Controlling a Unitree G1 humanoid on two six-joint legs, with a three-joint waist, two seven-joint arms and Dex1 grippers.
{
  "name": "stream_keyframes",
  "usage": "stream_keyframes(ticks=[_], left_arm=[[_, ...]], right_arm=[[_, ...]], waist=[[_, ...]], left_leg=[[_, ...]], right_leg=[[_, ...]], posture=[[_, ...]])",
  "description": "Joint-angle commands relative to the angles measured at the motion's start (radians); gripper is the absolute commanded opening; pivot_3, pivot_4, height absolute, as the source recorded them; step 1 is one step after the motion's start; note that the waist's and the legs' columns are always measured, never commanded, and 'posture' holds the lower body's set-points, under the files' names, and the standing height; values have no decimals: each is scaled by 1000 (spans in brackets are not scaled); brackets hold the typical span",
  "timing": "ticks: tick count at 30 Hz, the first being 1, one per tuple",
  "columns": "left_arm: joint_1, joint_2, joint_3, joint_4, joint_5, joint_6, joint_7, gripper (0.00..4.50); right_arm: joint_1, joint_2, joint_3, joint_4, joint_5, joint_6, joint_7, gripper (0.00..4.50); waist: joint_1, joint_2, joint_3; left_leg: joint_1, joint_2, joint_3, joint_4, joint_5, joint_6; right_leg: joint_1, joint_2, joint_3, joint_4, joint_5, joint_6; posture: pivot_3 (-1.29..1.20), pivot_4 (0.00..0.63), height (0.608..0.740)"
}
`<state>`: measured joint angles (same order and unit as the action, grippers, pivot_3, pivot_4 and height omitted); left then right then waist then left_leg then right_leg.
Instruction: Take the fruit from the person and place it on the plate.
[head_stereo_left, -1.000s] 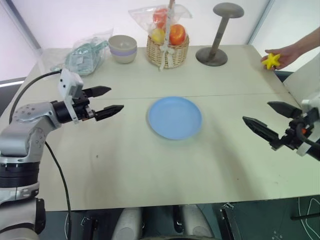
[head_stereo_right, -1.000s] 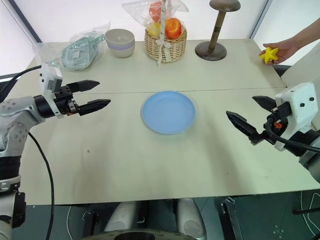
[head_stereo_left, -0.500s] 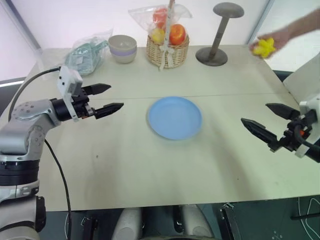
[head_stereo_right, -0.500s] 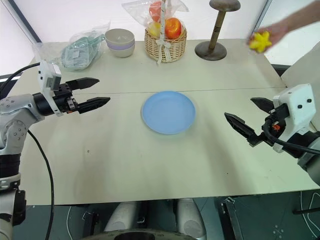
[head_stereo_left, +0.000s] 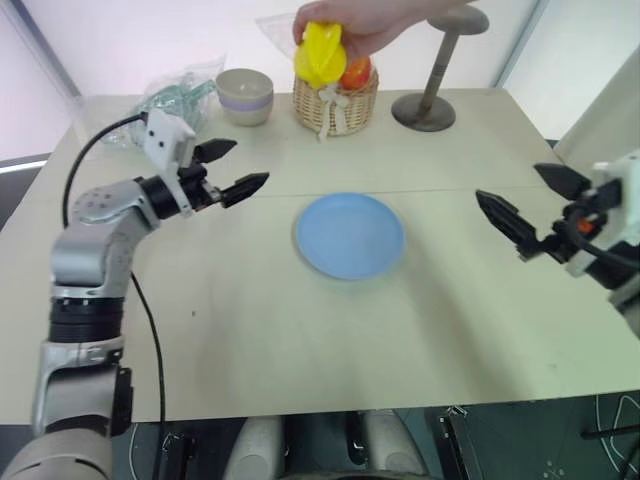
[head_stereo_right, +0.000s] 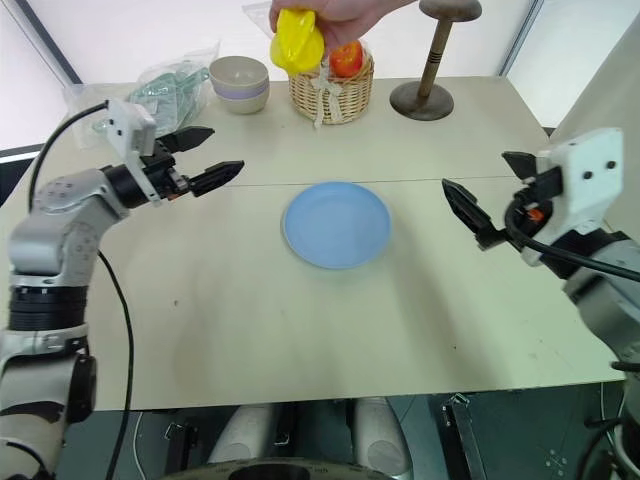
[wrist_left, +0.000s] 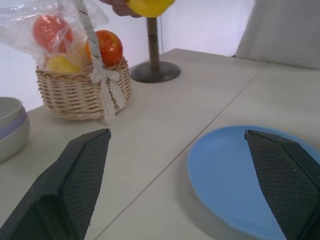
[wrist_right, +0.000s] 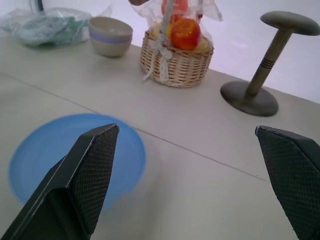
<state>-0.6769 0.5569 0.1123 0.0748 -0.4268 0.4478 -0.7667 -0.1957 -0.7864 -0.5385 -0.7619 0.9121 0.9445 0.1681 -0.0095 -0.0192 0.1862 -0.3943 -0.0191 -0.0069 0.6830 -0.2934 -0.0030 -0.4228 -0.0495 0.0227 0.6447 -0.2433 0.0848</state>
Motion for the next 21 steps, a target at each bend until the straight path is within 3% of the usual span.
stream_keyframes(ticks=[1,5,10,15,21], left_arm=[[-42,-52,14,-1,49,-35,128,4500],[-31,-170,38,-38,93,-43,336,4500],[-9,-290,4,-156,146,-72,478,4500],[-41,-352,-26,-143,181,-119,519,4500],[-125,-352,-56,-6,262,-225,531,4500]], right_arm=[[-46,29,55,-28,-22,-30,-54,4458],[-67,59,105,-23,-42,-41,-79,4458],[-24,76,119,-26,-76,-59,-77,4458],[-14,88,129,-27,-96,-69,-78,4458],[-5,99,126,-35,-111,-75,-74,4458]], waist=[[0,0,0],[1,0,0],[5,0,0],[16,0,0],[21,0,0]], left_leg=[[0,0,0,0,0,0],[-2,0,0,0,0,0],[-3,0,0,0,0,0],[-3,-1,0,0,0,0],[-3,-1,0,0,0,0]], right_leg=[[0,0,0,0,0,0],[-2,0,0,1,0,0],[-3,-1,0,0,0,0],[-3,0,0,1,0,0],[-3,3,0,1,0,0]], posture=[[0,150,740],[0,150,740],[0,150,740],[0,150,740],[0,150,740]])
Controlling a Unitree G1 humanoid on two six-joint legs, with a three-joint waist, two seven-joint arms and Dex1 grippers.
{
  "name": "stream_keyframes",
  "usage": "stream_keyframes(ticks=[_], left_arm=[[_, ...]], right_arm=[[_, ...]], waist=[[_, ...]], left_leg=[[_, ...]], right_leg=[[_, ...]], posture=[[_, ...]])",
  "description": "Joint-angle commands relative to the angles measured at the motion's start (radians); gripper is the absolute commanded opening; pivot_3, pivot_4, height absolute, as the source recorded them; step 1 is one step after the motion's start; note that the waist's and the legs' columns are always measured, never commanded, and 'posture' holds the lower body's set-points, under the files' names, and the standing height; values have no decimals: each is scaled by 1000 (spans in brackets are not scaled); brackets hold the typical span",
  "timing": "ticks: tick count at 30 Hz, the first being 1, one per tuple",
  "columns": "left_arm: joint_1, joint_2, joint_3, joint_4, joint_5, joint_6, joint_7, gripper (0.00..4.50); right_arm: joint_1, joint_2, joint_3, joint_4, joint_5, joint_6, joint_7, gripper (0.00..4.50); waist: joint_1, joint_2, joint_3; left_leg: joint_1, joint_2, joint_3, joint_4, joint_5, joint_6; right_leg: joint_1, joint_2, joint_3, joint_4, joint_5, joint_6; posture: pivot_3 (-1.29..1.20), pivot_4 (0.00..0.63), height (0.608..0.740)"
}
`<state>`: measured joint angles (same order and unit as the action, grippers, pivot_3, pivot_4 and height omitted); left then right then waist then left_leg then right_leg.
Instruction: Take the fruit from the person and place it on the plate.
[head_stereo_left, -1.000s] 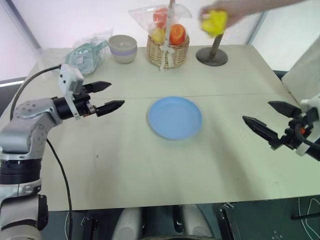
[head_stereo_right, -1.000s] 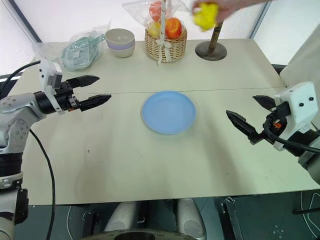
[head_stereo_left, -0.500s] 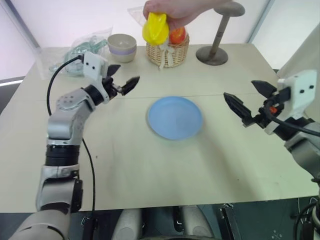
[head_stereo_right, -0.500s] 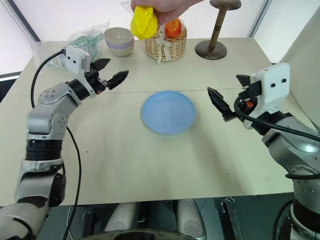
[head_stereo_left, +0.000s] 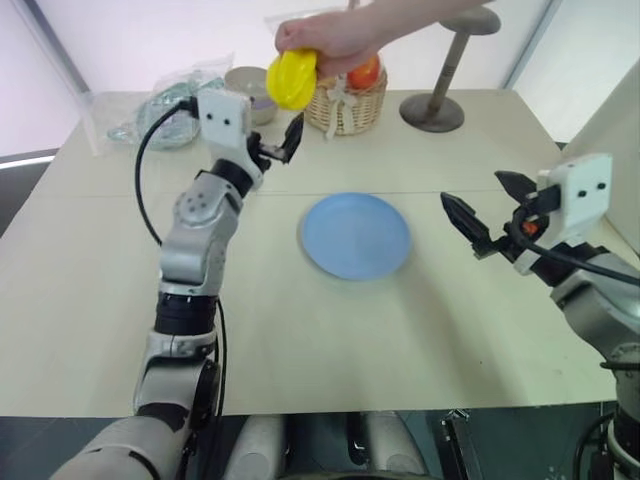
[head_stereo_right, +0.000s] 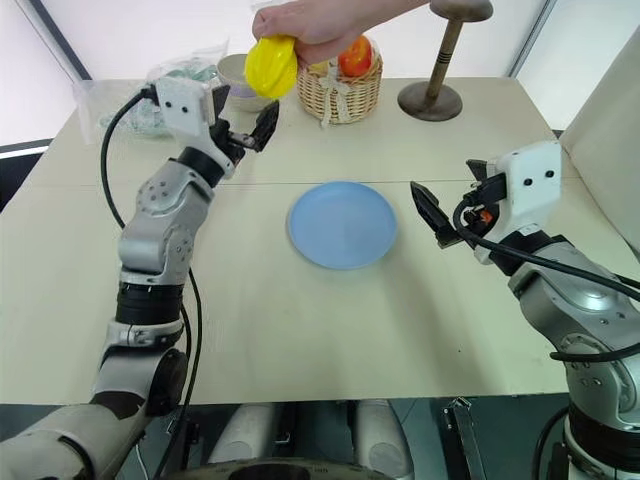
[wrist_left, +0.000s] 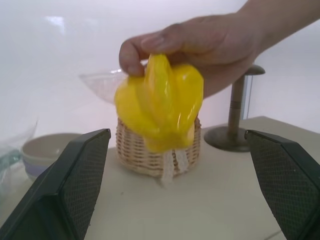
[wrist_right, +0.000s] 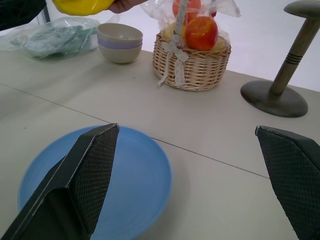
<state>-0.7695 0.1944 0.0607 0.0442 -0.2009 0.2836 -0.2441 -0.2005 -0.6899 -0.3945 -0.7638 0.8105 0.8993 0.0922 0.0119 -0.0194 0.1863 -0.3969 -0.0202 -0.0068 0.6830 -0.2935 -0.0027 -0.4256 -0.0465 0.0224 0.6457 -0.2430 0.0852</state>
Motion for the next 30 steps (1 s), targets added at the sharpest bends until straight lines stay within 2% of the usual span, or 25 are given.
stream_keyframes(ticks=[1,11,20,30], left_arm=[[-37,13,-8,40,49,-79,10,4500],[-88,1,-24,167,120,-181,31,4500],[-114,-39,-16,264,124,-225,54,4500],[-136,-44,-12,296,144,-287,87,4500]], right_arm=[[2,3,-19,-34,-12,-31,2,4458],[15,10,-26,-45,-24,-38,-8,4458],[26,7,-47,-61,-20,-31,-17,4458],[36,6,-61,-74,-14,-26,-26,4458]], waist=[[-1,0,0],[1,0,0],[1,0,0],[1,0,0]], left_leg=[[0,0,0,0,0,0],[0,0,0,0,0,0],[0,0,0,0,0,0],[0,0,0,0,0,0]], right_leg=[[0,0,0,0,0,0],[0,0,-1,0,0,0],[0,0,-1,0,0,0],[0,0,-1,0,0,0]], posture=[[0,150,740],[0,150,740],[0,150,740],[0,150,740]])
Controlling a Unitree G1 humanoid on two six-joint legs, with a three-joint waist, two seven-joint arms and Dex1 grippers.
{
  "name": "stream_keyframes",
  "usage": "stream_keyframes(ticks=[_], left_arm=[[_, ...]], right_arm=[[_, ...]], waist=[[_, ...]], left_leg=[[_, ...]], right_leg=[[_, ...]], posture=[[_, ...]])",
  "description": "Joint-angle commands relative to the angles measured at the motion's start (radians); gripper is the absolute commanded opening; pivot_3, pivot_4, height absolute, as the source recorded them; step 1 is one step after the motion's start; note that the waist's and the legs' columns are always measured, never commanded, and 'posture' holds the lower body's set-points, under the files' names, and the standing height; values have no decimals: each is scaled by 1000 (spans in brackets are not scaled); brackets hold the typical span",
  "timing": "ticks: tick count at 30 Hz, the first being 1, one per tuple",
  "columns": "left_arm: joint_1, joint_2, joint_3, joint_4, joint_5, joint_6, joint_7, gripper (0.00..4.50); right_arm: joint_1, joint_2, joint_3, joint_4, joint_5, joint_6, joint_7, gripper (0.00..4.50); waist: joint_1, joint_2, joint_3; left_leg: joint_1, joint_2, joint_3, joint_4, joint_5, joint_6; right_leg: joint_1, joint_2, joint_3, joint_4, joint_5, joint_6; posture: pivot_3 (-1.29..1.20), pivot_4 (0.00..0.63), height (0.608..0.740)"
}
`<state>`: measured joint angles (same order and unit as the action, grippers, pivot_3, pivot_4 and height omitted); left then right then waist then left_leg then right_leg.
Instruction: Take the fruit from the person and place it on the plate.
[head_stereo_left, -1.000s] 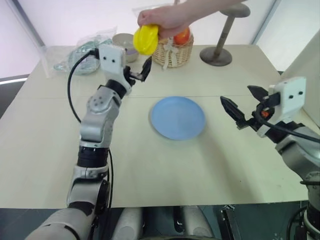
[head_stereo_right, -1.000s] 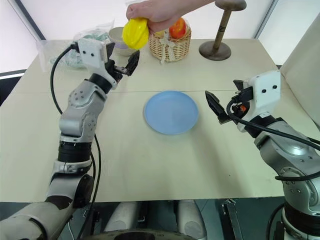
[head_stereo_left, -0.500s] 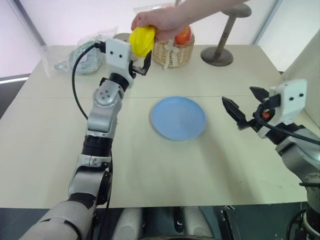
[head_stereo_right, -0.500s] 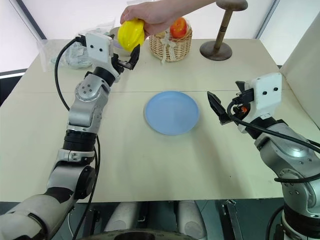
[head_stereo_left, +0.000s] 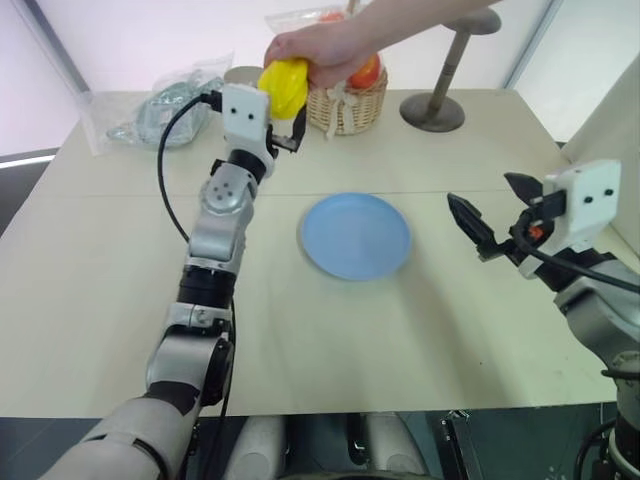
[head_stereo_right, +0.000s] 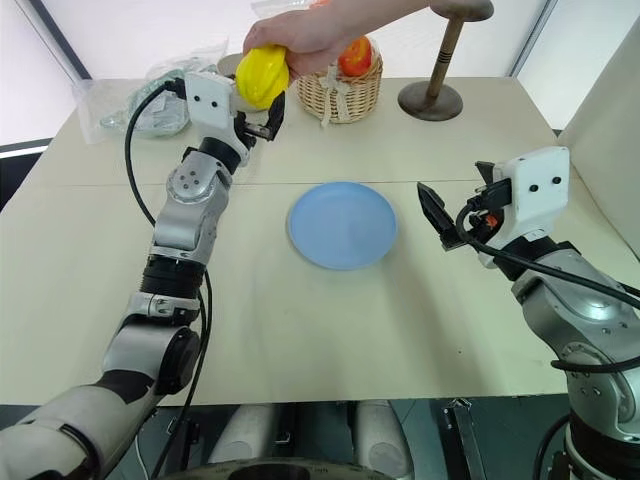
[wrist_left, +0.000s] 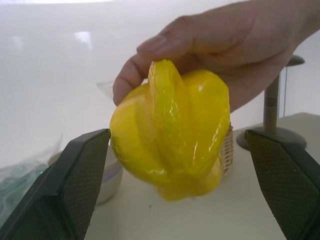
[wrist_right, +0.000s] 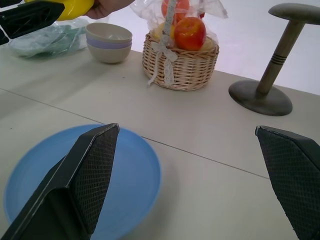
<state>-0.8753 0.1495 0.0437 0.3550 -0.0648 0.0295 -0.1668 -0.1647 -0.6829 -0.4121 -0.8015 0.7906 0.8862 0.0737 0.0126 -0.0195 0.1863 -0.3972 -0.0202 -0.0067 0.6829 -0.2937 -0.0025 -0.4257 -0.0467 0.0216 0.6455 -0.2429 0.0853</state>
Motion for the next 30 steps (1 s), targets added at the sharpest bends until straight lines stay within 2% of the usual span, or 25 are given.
stream_keyframes(ticks=[1,11,30], left_arm=[[-32,3,3,-15,12,-41,12,4500],[-44,30,-34,-14,77,-107,2,4500],[-50,28,-12,-6,74,-117,30,4500]], right_arm=[[1,-1,-44,-37,7,-12,-8,4458],[5,-4,-48,-41,14,-6,-14,4458],[12,-8,-54,-44,24,-4,-24,4458]], waist=[[0,0,0],[0,0,0],[0,0,0]], left_leg=[[0,0,0,0,0,0],[0,0,0,0,0,0],[0,0,0,0,0,0]], right_leg=[[0,0,0,0,0,0],[0,0,0,0,0,0],[0,0,0,0,0,0]], posture=[[0,150,740],[0,150,740],[0,150,740]])
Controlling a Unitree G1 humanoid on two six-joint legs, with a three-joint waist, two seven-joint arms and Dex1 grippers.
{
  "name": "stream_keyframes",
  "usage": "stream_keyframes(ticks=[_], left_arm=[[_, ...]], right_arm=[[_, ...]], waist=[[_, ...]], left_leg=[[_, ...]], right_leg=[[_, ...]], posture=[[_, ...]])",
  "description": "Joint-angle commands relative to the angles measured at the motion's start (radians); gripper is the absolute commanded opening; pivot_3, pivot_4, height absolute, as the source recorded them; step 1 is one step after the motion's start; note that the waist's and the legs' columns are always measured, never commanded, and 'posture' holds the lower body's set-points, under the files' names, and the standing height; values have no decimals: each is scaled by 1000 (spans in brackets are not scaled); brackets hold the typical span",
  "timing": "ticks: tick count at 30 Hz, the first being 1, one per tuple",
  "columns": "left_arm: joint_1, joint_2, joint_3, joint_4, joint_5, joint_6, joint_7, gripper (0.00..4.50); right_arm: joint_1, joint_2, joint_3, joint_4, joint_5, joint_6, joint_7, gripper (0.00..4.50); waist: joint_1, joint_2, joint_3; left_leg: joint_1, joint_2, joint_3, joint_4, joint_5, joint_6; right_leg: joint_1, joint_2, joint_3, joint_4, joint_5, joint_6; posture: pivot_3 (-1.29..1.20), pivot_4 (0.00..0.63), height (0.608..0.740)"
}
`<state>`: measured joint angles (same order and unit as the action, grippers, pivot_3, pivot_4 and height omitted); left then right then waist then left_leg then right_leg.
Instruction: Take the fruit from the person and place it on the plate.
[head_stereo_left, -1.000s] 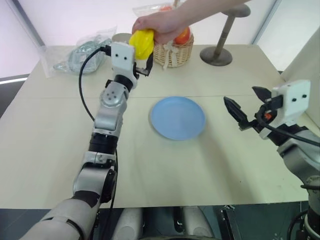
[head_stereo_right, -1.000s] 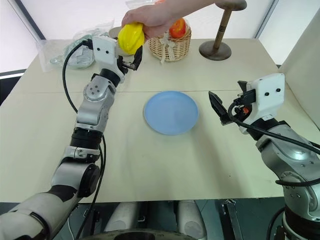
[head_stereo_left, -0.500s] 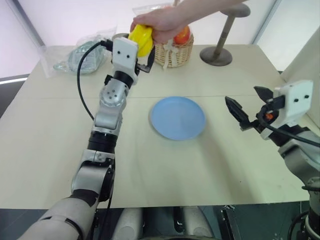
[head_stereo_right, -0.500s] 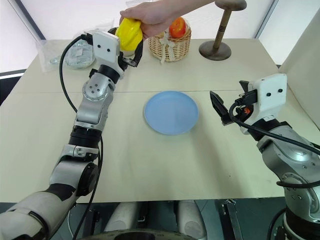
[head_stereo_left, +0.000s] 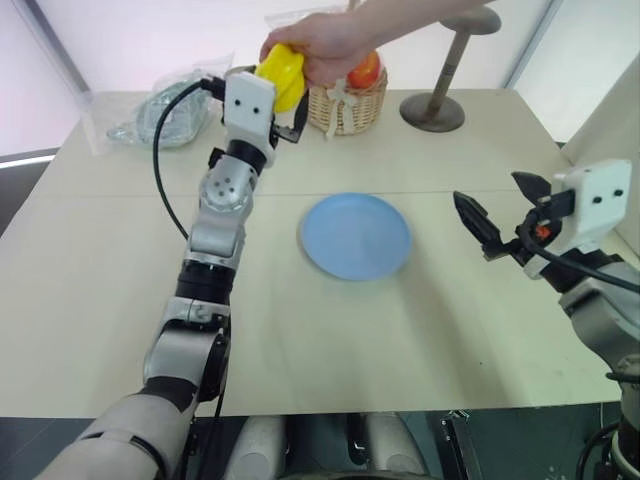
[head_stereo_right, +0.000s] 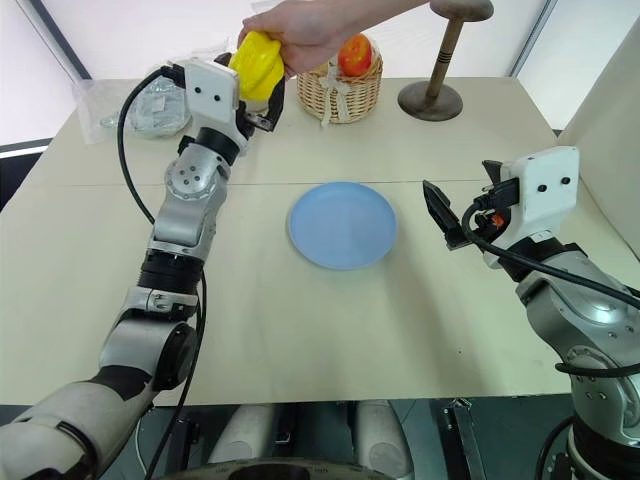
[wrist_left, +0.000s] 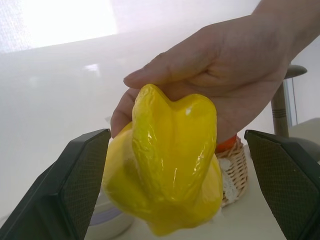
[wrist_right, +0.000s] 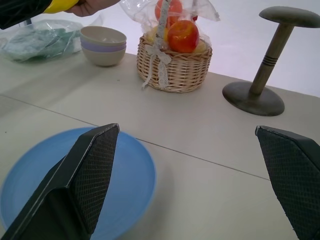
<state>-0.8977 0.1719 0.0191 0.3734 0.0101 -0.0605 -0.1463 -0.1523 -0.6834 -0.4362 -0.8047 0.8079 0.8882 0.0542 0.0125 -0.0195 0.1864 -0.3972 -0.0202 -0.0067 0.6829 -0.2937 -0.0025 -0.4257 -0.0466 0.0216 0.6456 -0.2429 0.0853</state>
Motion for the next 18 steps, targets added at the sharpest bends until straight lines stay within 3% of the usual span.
stream_keyframes(ticks=[1,4,7,18], left_arm=[[-27,6,13,-25,-1,-28,10,4500],[-26,6,13,-27,-2,-32,10,3683],[-29,6,15,-24,-3,-36,11,2174],[-27,7,18,-33,-5,-35,19,2174]], right_arm=[[0,-8,-30,-41,6,-6,-5,4458],[1,-7,-30,-41,7,-7,-6,4500],[-2,-7,-27,-38,6,-8,-7,4500],[4,-8,-31,-41,7,-9,-9,4500]], waist=[[0,0,0],[0,0,0],[0,0,0],[0,0,0]], left_leg=[[0,0,0,0,0,0],[0,0,0,0,0,0],[0,0,0,0,0,0],[0,0,0,0,0,0]], right_leg=[[0,0,0,0,0,0],[0,0,0,0,0,0],[0,0,0,0,0,0],[0,0,0,0,0,0]], posture=[[0,150,740],[0,150,740],[0,150,740],[0,150,740]])
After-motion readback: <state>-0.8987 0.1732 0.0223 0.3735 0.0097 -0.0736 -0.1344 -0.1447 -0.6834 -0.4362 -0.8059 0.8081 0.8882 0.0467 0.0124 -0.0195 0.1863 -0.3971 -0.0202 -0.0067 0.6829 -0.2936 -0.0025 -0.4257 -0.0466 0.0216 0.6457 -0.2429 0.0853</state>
